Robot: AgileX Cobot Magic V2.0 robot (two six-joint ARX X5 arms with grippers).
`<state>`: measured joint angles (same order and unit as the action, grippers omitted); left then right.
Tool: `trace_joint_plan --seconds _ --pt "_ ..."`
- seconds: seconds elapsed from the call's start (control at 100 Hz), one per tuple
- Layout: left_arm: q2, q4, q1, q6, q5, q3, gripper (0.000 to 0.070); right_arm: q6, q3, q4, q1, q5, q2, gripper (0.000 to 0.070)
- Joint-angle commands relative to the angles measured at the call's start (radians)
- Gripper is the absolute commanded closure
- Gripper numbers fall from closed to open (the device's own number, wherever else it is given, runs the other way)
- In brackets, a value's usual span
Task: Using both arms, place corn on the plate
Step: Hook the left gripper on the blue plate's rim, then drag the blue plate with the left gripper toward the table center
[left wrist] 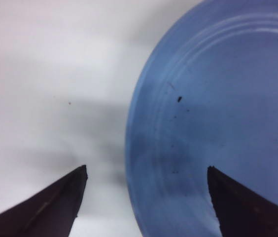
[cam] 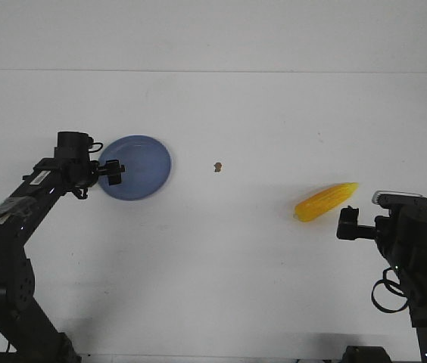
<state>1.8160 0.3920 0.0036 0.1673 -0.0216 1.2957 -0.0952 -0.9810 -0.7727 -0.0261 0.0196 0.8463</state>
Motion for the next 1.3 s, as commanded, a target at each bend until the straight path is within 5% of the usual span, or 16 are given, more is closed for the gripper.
trace_joint_plan --seconds 0.0,0.12,0.24,0.45,0.79,1.07,1.29 --pt "0.033 -0.005 0.003 -0.005 0.003 0.016 0.0195 -0.010 -0.014 0.010 0.002 -0.001 0.004 0.0000" --pt "0.048 -0.004 0.003 -0.005 0.003 0.016 0.0246 -0.010 -0.014 0.010 0.002 -0.001 0.004 0.0000" --pt "0.047 -0.006 0.003 -0.004 0.002 0.016 0.0700 -0.010 -0.014 0.010 0.002 -0.001 0.004 0.0000" --pt "0.021 -0.011 0.004 0.011 -0.054 0.016 0.0693 -0.010 -0.014 0.010 0.002 -0.001 0.004 0.0000" --pt "-0.177 0.014 -0.014 0.063 -0.354 0.016 0.0694 -0.010 -0.014 0.010 0.002 -0.001 0.004 0.0000" --pt "-0.338 0.076 -0.143 0.071 -0.377 -0.086 0.0693 -0.010 -0.014 0.010 0.002 -0.001 0.004 0.0000" --pt "-0.462 -0.060 -0.283 0.166 -0.377 -0.327 0.0693 -0.016 -0.014 0.011 0.002 -0.001 0.004 0.0000"
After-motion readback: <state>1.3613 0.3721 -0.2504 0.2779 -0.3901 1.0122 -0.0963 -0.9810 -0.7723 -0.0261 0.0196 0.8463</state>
